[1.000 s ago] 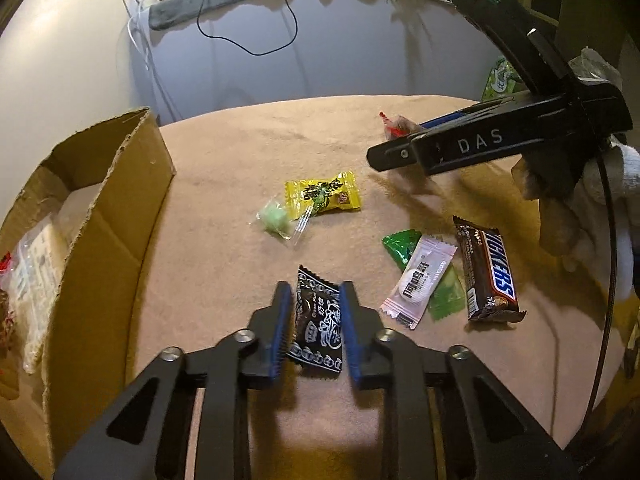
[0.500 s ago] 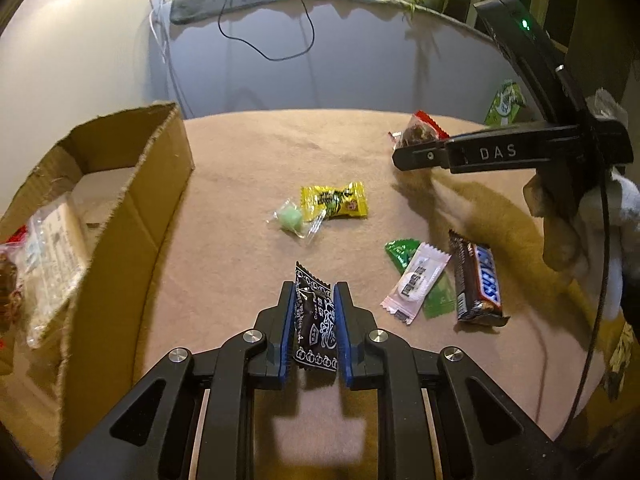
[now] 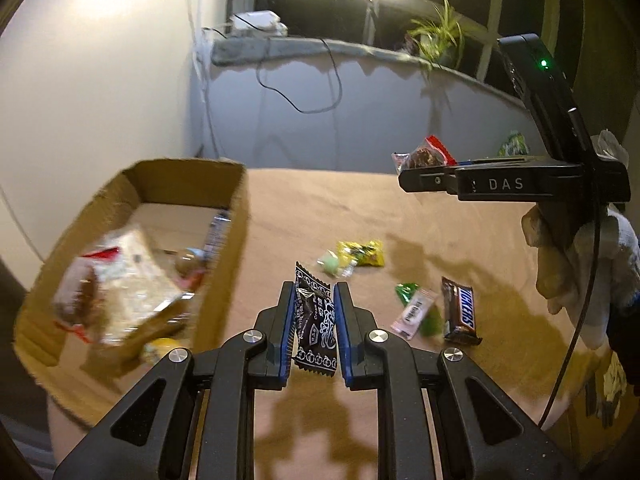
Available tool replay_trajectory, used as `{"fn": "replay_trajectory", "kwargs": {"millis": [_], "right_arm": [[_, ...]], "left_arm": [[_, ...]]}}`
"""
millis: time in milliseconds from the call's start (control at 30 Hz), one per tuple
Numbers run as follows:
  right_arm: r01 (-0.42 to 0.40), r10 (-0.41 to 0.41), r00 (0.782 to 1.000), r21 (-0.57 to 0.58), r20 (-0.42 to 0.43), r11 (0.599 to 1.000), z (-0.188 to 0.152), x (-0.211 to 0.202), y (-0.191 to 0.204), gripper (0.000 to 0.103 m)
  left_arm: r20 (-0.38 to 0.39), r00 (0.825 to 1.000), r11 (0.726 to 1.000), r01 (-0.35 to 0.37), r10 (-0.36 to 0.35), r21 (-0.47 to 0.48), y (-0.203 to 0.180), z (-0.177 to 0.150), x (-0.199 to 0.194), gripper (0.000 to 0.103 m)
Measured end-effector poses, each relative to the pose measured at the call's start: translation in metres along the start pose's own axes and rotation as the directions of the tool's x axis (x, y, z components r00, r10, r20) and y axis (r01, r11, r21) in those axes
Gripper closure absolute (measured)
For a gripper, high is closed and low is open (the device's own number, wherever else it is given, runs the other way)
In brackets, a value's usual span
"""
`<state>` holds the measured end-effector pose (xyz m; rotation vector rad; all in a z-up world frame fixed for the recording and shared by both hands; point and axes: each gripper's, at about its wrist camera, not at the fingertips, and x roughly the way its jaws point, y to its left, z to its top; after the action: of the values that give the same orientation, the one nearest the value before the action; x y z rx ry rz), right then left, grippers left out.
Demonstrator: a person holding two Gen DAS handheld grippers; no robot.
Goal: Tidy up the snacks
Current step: 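Carry the candy bag into the box with the right tool while the left carries the black packet there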
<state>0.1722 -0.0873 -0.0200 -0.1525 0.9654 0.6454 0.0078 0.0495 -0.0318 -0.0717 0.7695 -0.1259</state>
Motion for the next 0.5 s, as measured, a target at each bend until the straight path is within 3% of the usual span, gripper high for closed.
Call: {"fn": "replay_trajectory", "kwargs": {"millis": [500], "right_arm": [[-0.114, 0.116, 0.993, -0.100, 0.017, 0.988, 0.047, 0.028, 0.089, 0.061]], "left_arm": [[0.066, 0.992, 0.990, -0.103, 0.109, -0.092, 0.063, -0.002, -0.034, 0.086]]}}
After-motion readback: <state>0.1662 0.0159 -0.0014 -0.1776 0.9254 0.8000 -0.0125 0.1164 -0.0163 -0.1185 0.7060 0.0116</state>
